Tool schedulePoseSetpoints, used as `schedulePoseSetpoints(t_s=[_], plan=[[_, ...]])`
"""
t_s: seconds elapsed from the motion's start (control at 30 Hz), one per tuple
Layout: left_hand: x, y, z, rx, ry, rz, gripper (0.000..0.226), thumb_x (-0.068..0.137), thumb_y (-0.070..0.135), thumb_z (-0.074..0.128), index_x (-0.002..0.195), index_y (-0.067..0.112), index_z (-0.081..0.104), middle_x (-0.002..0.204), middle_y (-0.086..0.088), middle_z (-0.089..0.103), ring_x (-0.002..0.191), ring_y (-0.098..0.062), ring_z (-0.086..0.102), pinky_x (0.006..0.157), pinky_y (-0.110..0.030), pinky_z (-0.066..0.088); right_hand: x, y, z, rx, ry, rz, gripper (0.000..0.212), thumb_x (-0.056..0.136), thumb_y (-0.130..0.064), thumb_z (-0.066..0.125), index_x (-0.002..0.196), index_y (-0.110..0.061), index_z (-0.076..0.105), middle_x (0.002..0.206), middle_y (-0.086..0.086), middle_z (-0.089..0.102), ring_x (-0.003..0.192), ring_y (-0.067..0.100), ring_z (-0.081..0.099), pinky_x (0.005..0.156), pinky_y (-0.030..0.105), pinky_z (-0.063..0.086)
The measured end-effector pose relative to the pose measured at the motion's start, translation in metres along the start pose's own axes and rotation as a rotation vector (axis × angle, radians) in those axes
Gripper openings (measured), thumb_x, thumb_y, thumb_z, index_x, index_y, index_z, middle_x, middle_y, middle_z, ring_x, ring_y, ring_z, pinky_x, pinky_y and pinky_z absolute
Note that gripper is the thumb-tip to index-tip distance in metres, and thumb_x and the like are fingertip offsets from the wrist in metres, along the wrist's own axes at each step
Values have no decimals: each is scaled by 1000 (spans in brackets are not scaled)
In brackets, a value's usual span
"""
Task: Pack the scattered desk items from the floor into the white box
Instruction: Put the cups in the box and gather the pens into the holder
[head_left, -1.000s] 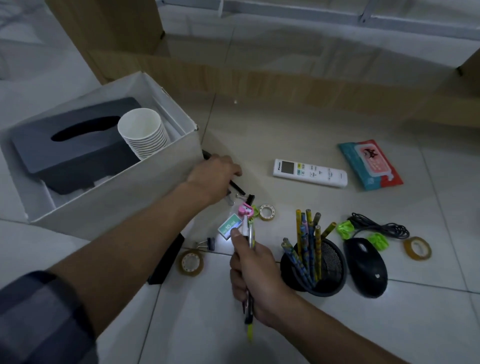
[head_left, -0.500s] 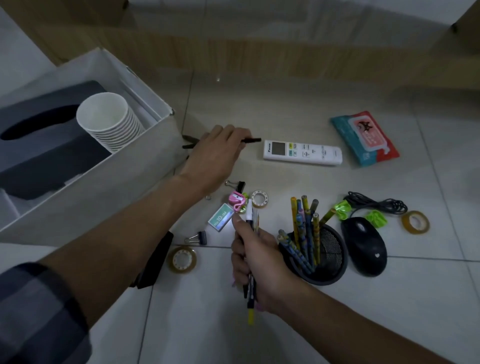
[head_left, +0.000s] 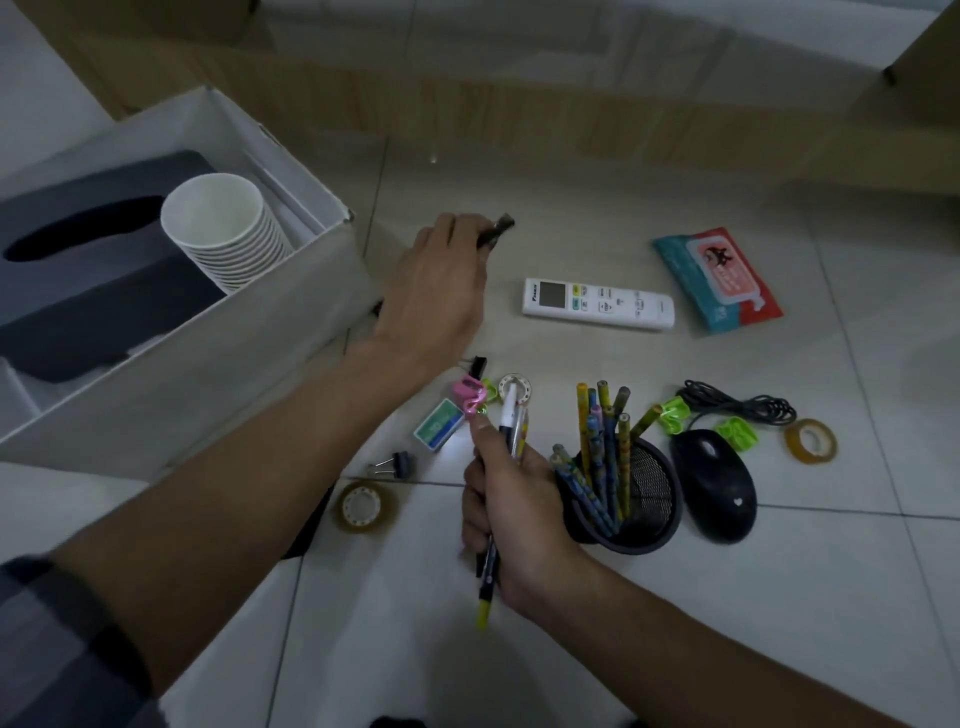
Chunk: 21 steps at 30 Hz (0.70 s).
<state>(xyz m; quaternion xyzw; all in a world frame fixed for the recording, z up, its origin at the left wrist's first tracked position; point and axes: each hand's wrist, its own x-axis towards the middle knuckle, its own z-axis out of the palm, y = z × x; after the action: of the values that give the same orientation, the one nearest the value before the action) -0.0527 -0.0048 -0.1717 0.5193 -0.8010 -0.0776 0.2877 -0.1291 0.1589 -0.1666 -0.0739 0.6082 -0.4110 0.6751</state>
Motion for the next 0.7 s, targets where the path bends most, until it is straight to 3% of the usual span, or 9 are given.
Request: schedulePoseSetpoints(t_s=[0.07, 0.13, 0.23, 0.3, 0.33, 0.43, 0.5, 0.57, 0.7], plan=[[-9, 23, -27, -215, 73, -139, 25, 104, 15, 37, 114, 4, 56, 97, -7, 58, 79, -17, 51, 69, -26, 36, 1, 1, 2, -57, 50, -74, 34, 91, -48, 63, 85, -22, 44, 47, -5, 33, 35, 13, 26, 43, 27, 26], [-30, 39, -44, -359, -46, -408, 25, 106, 24, 35, 105, 10, 55, 84, 1, 57, 69, -12, 50, 61, -28, 36, 1, 1, 6, -113, 86, -143, 36, 89, -56, 63, 93, -22, 49, 49, -2, 38, 34, 13, 30, 44, 30, 32], [-69, 47, -47, -736, -322, -925, 27, 102, 27, 41, 103, 12, 63, 90, -3, 67, 80, -15, 63, 76, -29, 51, 1, 4, 13, -112, 80, -212, 41, 91, -56, 59, 89, -15, 54, 57, 6, 35, 36, 14, 31, 41, 26, 29], [-88, 50, -52, -941, -339, -1161, 25, 98, 24, 48, 101, 12, 70, 94, -9, 74, 84, -21, 69, 83, -35, 56, 2, 12, 15, -189, 88, -259, 48, 87, -66, 55, 90, -18, 61, 56, 1, 45, 44, 15, 42, 45, 26, 35], [-94, 51, -56, -988, -327, -1223, 24, 97, 21, 50, 95, 11, 71, 85, -9, 74, 77, -22, 68, 79, -34, 55, 2, 18, 16, -249, 77, -298, 47, 86, -68, 53, 90, -24, 65, 59, -6, 54, 53, 14, 52, 52, 27, 42], [-104, 51, -71, -1121, -308, -1316, 28, 97, 13, 46, 83, 8, 70, 68, -11, 68, 66, -25, 62, 78, -38, 53, -4, 34, 18, -392, 6, -430, 31, 94, -54, 53, 92, -27, 68, 74, -13, 70, 75, 4, 65, 69, 26, 51], [-107, 46, -79, -1192, -332, -1349, 27, 97, 12, 41, 92, 6, 67, 76, -14, 63, 69, -27, 57, 82, -41, 52, -12, 38, 17, -505, -29, -524, 25, 94, -47, 57, 90, -22, 62, 64, -18, 61, 62, -2, 56, 61, 22, 43], [-110, 44, -88, -1264, -400, -1350, 26, 97, 13, 37, 102, 8, 62, 81, -15, 61, 68, -26, 56, 74, -37, 54, -14, 39, 14, -587, -51, -597, 23, 93, -42, 59, 92, -20, 58, 62, -18, 57, 57, -1, 51, 58, 23, 40], [-119, 54, -93, -1170, -540, -1279, 31, 97, 15, 37, 112, 5, 63, 99, -19, 61, 85, -28, 58, 76, -39, 54, -18, 36, 8, -633, -51, -587, 19, 89, -37, 56, 88, -18, 56, 66, -8, 58, 62, 6, 54, 62, 37, 49]])
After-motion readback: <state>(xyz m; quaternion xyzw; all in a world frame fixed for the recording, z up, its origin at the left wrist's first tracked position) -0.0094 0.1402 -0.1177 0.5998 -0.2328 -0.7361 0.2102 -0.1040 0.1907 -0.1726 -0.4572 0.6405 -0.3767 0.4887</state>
